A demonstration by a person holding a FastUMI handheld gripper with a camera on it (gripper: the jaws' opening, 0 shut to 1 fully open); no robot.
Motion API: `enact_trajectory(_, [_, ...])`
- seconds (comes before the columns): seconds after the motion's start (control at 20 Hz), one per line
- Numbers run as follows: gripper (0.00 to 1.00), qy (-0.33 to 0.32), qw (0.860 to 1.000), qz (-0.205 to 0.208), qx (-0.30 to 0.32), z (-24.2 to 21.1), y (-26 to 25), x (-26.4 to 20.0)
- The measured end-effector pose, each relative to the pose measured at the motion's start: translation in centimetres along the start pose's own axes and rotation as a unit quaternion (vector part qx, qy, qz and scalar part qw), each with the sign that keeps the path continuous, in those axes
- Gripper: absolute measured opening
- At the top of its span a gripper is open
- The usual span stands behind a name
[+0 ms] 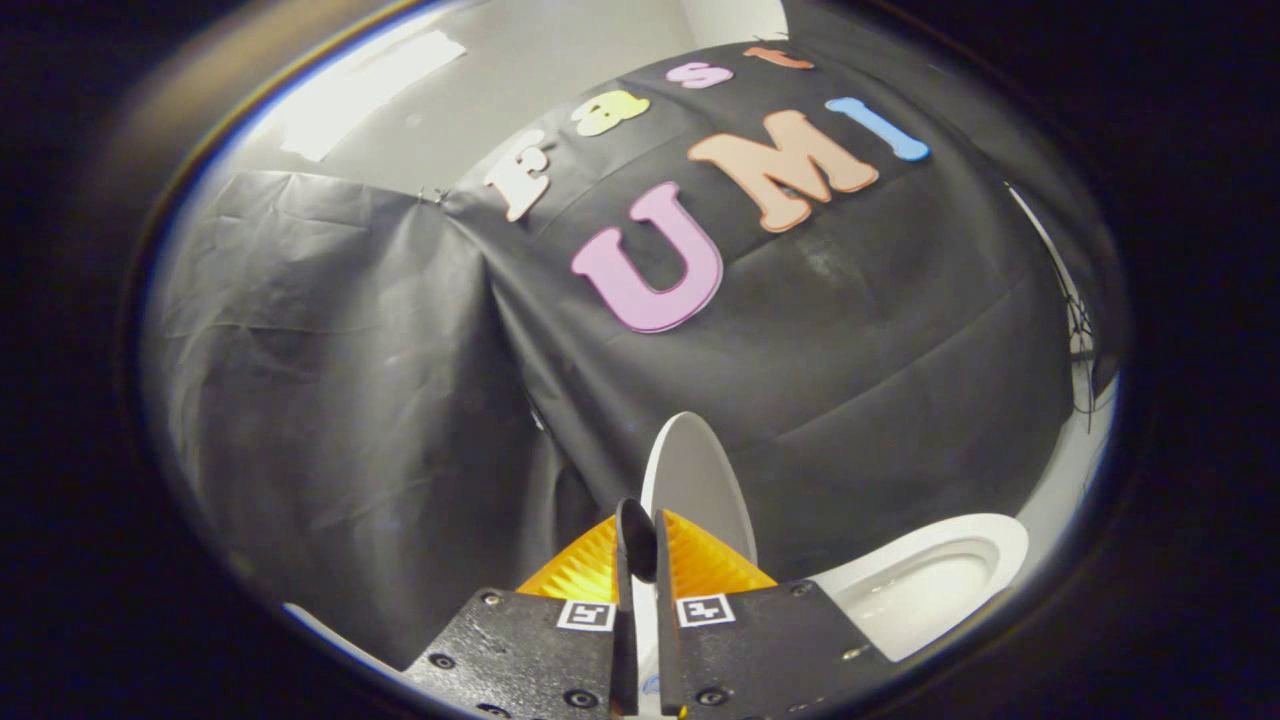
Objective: Open the toilet lid.
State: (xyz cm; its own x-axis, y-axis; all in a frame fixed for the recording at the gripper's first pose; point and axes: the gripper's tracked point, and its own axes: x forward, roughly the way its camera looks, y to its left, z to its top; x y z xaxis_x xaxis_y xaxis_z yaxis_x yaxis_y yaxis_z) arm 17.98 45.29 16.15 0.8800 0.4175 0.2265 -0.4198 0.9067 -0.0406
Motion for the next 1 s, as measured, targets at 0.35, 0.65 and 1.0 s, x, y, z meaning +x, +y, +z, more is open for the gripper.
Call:
enact_trajectory(0.35, [0.1, 0.057, 0.993, 0.055, -0.089, -3.3, 6.6, 3.1])
enact_trajectory(0.65, [0.1, 0.112, 0.974, 0.092, -0.174, -5.8, 10.8, 6.8])
enact_trajectory(1.0, [0.12, 0.131, 0.967, 0.106, -0.193, -7.5, 12.3, 7.5])
